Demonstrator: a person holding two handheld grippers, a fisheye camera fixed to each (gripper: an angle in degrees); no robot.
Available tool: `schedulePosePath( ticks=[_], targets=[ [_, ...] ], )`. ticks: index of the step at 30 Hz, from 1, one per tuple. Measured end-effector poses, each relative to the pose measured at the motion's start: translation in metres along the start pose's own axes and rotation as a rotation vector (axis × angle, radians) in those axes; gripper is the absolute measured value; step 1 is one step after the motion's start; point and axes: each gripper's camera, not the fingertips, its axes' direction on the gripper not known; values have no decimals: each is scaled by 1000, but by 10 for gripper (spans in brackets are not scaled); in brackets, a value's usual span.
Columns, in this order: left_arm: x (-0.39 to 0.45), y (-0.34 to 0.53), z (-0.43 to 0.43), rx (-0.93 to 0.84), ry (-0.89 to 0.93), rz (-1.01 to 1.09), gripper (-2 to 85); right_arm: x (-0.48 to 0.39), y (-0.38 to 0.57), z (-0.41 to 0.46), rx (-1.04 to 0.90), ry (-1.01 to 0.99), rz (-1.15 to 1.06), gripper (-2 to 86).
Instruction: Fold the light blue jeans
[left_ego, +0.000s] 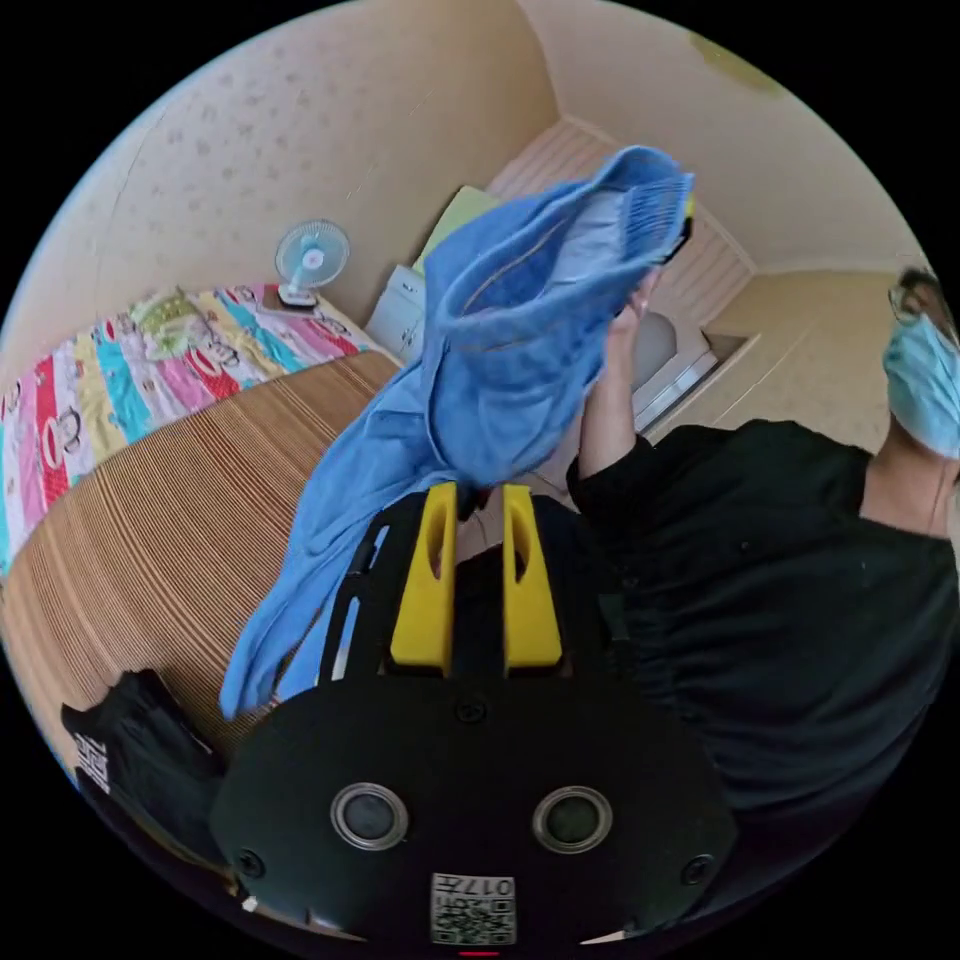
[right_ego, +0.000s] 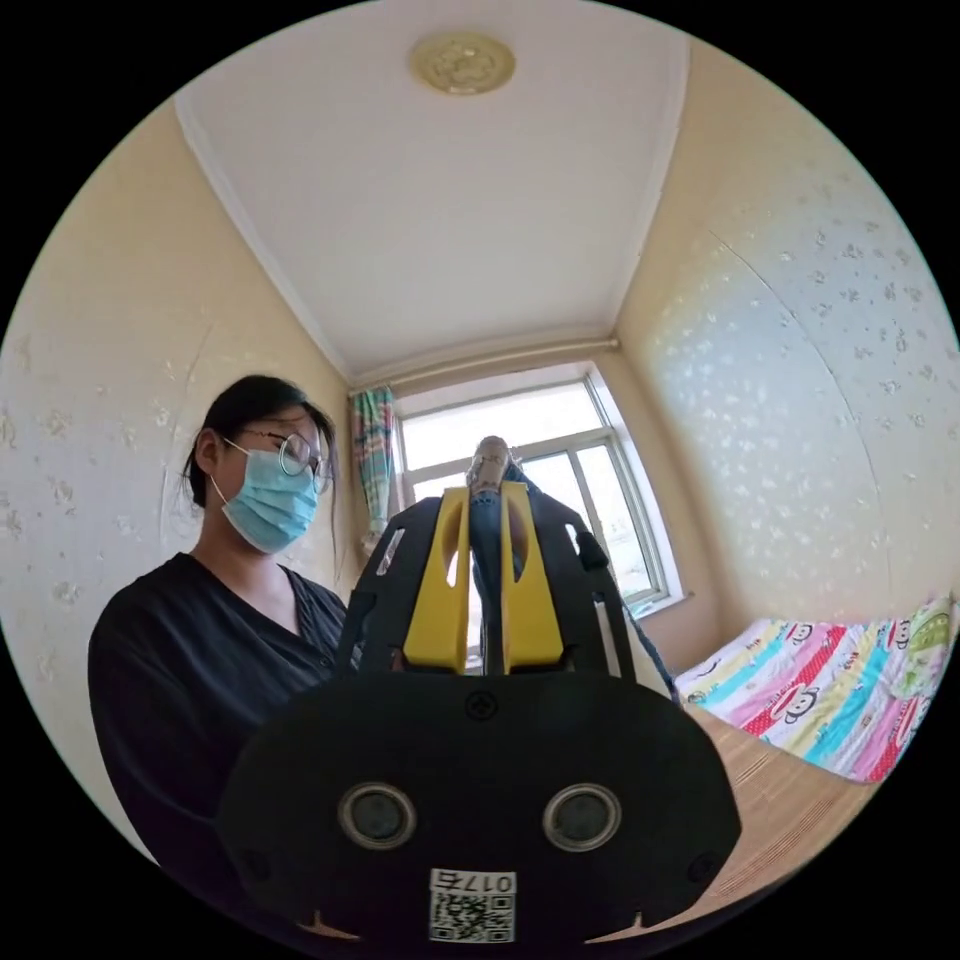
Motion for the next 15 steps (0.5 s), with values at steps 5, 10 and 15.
schedulePosePath(
  ticks=[5,10,15],
  targets=[
    [3,-15,33,-36,3,9,165,-27,-7,23,46,35,-52,23],
    [8,-26,4,140,305,66,170,-70,-11,60,14,213,-146,19],
    [-9,-10,-23,383,380,-32,199,-114,-15,102,3,401,-247,20]
  ],
)
